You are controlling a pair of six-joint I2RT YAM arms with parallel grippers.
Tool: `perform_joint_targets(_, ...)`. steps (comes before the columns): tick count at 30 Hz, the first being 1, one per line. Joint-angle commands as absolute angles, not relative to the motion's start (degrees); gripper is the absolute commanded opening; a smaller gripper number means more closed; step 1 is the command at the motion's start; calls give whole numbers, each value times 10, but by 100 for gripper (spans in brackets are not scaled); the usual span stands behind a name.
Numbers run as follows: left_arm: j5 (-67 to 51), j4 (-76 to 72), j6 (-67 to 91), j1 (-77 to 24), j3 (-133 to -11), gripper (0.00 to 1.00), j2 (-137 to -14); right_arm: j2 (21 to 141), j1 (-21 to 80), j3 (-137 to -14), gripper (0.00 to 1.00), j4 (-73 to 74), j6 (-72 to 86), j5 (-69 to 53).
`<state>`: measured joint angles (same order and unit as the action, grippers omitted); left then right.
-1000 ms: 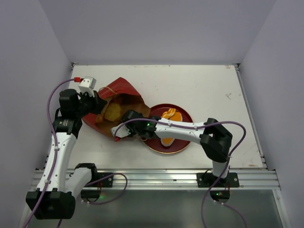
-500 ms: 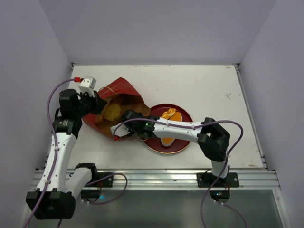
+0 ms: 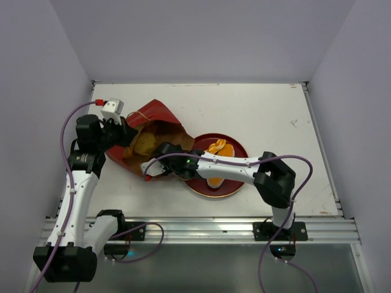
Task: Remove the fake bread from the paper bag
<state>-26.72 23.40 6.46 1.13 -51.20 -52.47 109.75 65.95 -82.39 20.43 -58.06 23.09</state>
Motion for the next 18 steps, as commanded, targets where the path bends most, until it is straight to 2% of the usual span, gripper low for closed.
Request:
perform_joint_targets(1,-285,216,76,16,-515,0,-517,1083,662,-841,44,165,-579,249)
perform_joint_targets(10,-287,216,76,16,-516,0,-517,1108,663,-841,44,150,-591,279)
perform_joint_targets(16,-292,214,78,16,-514,0,-517,1124,663,-847,38,173,-582,281)
perform_joint_targets(18,-292,214,77,16,-512,0,-514,1128,663,-853,33,182,-579,282)
